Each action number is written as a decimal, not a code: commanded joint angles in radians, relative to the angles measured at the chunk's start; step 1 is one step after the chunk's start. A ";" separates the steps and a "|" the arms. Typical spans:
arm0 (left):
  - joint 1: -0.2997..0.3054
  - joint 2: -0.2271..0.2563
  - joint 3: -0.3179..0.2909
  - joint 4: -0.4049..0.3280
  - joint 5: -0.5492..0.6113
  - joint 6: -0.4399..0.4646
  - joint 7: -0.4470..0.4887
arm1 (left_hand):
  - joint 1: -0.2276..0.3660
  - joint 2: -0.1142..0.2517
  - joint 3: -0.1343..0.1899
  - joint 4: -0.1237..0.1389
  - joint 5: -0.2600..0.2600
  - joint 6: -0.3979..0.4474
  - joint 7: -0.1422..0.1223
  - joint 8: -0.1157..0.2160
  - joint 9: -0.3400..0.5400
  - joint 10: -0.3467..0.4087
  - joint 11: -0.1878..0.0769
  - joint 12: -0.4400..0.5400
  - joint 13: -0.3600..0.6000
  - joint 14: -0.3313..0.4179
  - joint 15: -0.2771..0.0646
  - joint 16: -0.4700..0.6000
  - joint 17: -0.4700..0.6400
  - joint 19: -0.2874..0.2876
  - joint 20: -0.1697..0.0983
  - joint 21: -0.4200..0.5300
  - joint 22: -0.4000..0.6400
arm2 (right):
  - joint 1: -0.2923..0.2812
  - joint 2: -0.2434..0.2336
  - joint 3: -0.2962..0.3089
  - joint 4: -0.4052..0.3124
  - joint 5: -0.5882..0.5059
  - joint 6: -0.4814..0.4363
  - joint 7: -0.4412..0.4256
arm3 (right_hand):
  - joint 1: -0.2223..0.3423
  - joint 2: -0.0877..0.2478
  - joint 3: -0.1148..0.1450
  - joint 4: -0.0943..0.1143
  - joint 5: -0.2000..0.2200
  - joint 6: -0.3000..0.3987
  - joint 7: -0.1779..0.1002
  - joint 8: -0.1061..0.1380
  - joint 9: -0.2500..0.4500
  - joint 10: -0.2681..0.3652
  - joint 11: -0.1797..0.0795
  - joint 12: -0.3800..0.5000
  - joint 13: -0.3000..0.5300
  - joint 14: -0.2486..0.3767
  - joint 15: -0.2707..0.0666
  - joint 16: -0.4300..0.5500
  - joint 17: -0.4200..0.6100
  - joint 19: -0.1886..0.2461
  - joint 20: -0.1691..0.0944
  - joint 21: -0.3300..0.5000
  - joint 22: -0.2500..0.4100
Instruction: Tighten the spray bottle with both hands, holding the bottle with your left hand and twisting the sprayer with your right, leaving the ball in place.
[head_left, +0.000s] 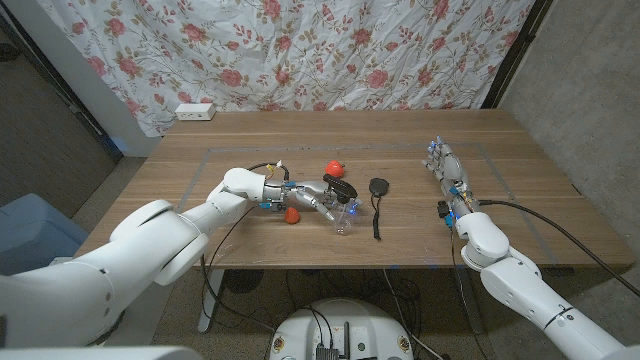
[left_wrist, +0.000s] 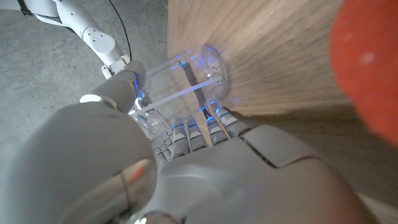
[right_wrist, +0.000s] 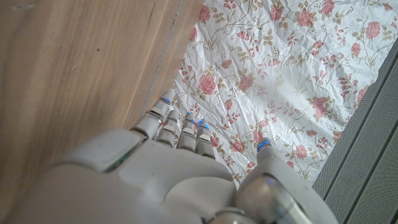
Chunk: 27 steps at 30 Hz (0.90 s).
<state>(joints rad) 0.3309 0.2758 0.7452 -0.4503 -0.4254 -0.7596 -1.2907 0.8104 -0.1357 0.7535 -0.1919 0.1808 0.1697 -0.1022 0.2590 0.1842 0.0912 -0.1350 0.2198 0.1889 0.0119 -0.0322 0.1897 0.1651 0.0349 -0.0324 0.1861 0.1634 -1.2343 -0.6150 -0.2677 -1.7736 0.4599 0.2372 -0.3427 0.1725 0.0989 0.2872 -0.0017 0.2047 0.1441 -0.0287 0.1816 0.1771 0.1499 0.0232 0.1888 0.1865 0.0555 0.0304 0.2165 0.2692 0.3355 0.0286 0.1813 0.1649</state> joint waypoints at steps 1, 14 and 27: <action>-0.022 -0.047 0.003 0.069 0.033 0.007 0.032 | 0.024 0.000 -0.001 0.001 -0.002 0.022 -0.001 0.012 0.006 0.020 -0.003 0.008 0.006 0.021 -0.070 0.006 0.006 0.012 -0.082 0.002 0.002 | -0.012 -0.002 0.012 -0.006 0.004 -0.001 -0.002 | -0.007 0.002 0.003 -0.007 -0.003 -0.002 -0.001 0.005 0.002 -0.001 0.002 0.005 0.002 0.006 -0.003 0.003 0.001 -0.002 0.005 0.007 0.003; -0.033 -0.062 0.006 0.077 0.054 0.031 0.064 | 0.125 -0.016 -0.036 0.003 -0.002 0.153 -0.008 0.091 0.026 0.129 -0.026 0.035 0.024 0.132 -0.099 0.017 0.009 0.049 -0.093 0.004 0.003 | -0.003 -0.002 0.015 0.011 0.014 -0.002 0.011 | -0.009 0.003 0.002 -0.009 -0.003 -0.002 -0.001 0.005 0.002 -0.002 0.002 0.004 0.002 0.006 -0.002 0.004 0.001 -0.001 0.007 0.007 0.003; -0.037 -0.058 -0.001 0.077 0.051 0.035 0.078 | 0.210 -0.010 -0.094 0.009 -0.001 0.231 0.002 0.167 0.055 0.244 -0.044 0.076 0.059 0.264 -0.145 0.040 0.018 0.089 -0.110 0.004 0.003 | 0.002 0.000 0.015 0.013 0.018 -0.007 0.009 | -0.011 0.007 0.003 -0.012 -0.002 -0.003 -0.002 0.005 0.002 -0.005 -0.001 0.003 0.002 0.002 -0.004 0.003 0.000 -0.003 0.008 0.007 0.003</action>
<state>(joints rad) 0.2966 0.2180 0.7512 -0.3774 -0.3738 -0.7324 -1.2259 1.0049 -0.1490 0.6688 -0.1822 0.1808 0.3865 -0.0999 0.4129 0.2333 0.3189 -0.1769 0.2891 0.2388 0.2565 -0.0383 0.2237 0.1796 0.1116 -0.0377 0.1915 0.1630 -1.2366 -0.6162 -0.2538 -1.7642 0.4745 0.2355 -0.3336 0.1673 0.1042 0.2886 -0.0085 0.2048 0.1442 -0.0287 0.1816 0.1771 0.1499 0.0232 0.1888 0.1865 0.0555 0.0304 0.2165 0.2694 0.3353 0.0287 0.1813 0.1649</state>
